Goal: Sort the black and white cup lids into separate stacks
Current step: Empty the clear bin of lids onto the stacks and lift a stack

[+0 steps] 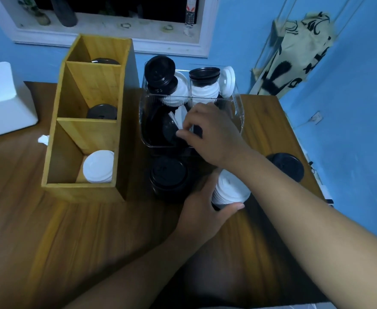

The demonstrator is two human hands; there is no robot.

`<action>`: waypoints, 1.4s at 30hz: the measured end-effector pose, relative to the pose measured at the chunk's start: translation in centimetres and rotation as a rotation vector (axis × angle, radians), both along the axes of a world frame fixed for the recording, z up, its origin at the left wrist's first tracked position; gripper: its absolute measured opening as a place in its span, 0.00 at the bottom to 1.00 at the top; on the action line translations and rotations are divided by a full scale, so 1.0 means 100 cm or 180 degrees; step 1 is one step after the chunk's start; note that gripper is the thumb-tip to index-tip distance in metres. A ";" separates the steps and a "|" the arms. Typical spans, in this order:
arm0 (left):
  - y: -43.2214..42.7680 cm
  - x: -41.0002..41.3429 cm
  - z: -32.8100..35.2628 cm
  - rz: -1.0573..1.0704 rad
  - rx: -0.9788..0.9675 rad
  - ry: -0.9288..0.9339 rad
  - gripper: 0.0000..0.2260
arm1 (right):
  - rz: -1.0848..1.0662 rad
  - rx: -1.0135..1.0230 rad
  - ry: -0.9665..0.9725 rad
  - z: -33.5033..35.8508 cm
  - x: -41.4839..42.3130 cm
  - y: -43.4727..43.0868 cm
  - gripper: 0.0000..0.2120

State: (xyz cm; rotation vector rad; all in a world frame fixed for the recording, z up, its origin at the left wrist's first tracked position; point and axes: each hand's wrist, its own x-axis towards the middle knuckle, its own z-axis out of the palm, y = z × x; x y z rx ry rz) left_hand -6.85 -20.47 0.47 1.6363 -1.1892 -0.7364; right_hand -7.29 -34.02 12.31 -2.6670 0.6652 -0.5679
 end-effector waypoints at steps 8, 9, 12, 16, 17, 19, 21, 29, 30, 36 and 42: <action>-0.001 0.001 -0.002 0.0082 -0.0018 -0.0203 0.38 | -0.0658 0.3383 -0.2143 -0.005 -0.131 0.037 0.11; -0.001 0.001 -0.002 0.0077 -0.0002 -0.0183 0.38 | -0.0729 0.3680 -0.2394 -0.011 -0.150 0.042 0.13; -0.001 0.001 -0.003 0.0055 0.0122 -0.0209 0.40 | -0.1312 0.4313 -0.2920 -0.039 -0.202 0.053 0.15; -0.001 0.000 -0.002 0.0022 0.0135 -0.0215 0.39 | -0.1905 0.4759 -0.2768 -0.074 -0.242 0.066 0.13; -0.001 0.000 -0.002 0.0015 0.0126 -0.0208 0.39 | -0.1995 0.4731 -0.2522 -0.077 -0.244 0.069 0.14; -0.001 0.000 -0.002 0.0017 0.0113 -0.0215 0.39 | -0.2162 0.4479 -0.1859 -0.078 -0.245 0.073 0.14; 0.000 0.000 -0.002 0.0042 0.0123 -0.0243 0.39 | -0.2308 0.4005 -0.1285 -0.074 -0.245 0.075 0.12; 0.000 -0.001 0.002 0.0064 0.0075 -0.0340 0.38 | -0.1421 0.0814 0.0257 -0.070 -0.244 0.073 0.16; 0.000 -0.001 0.002 0.0067 0.0057 -0.0358 0.38 | -0.1038 0.0858 0.0335 -0.071 -0.243 0.071 0.23; 0.000 -0.001 0.002 0.0029 0.0037 -0.0366 0.38 | -0.0227 0.1179 0.1097 -0.072 -0.236 0.050 0.40; 0.000 -0.002 0.003 0.0053 0.0087 -0.0398 0.39 | -0.0980 0.1394 0.0265 -0.061 -0.253 0.056 0.36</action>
